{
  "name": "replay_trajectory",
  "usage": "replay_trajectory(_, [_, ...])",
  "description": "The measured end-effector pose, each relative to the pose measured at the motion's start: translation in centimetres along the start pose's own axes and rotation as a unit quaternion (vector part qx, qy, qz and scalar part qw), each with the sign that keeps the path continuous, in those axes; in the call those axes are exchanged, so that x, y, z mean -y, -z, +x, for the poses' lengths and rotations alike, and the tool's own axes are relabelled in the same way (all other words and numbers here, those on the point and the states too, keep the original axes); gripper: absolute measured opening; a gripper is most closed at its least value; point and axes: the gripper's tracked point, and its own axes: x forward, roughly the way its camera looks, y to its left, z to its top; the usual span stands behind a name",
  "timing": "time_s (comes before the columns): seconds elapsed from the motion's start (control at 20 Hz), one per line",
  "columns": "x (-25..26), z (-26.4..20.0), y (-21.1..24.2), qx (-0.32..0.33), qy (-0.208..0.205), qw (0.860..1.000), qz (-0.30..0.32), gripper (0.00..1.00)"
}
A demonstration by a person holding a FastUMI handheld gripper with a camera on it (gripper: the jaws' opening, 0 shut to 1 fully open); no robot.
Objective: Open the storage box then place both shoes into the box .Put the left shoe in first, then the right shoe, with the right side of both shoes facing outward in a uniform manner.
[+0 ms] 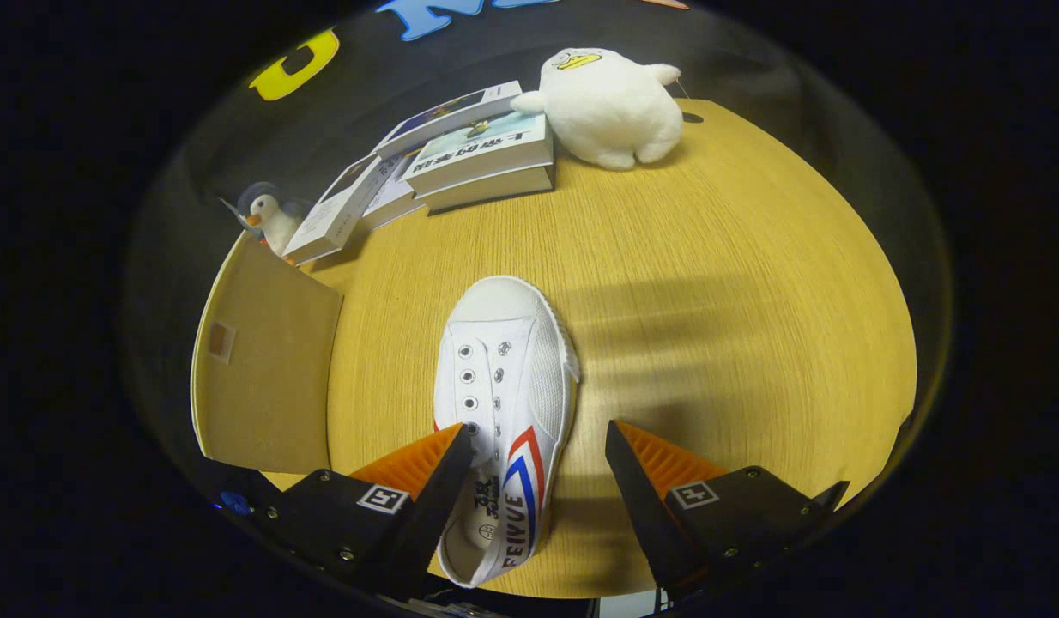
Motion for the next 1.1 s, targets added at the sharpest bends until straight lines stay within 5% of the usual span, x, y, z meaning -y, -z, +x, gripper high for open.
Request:
replay_trajectory(0.1, [0.0, 0.0, 0.1, -0.009, -0.001, 1.000, 0.017, 0.81])
replay_trajectory(0.2, [0.4, 0.3, 0.2, -0.009, 0.008, 1.000, 0.017, 0.43])
replay_trajectory(0.3, [0.7, 0.2, 0.4, -0.009, 0.015, 0.999, 0.029, 0.40])
replay_trajectory(0.35, [0.4, -0.1, 0.5, -0.016, 0.012, 0.999, 0.036, 0.25])
replay_trajectory(0.5, [0.4, -1.7, -0.4, 0.005, 0.024, 0.997, 0.068, 0.25])
replay_trajectory(0.55, [0.7, -0.7, -0.3, 0.003, 0.022, 0.997, 0.075, 0.02])
replay_trajectory(1.1, [-7.4, -6.6, -3.0, 0.025, -0.076, 0.991, 0.111, 0.01])
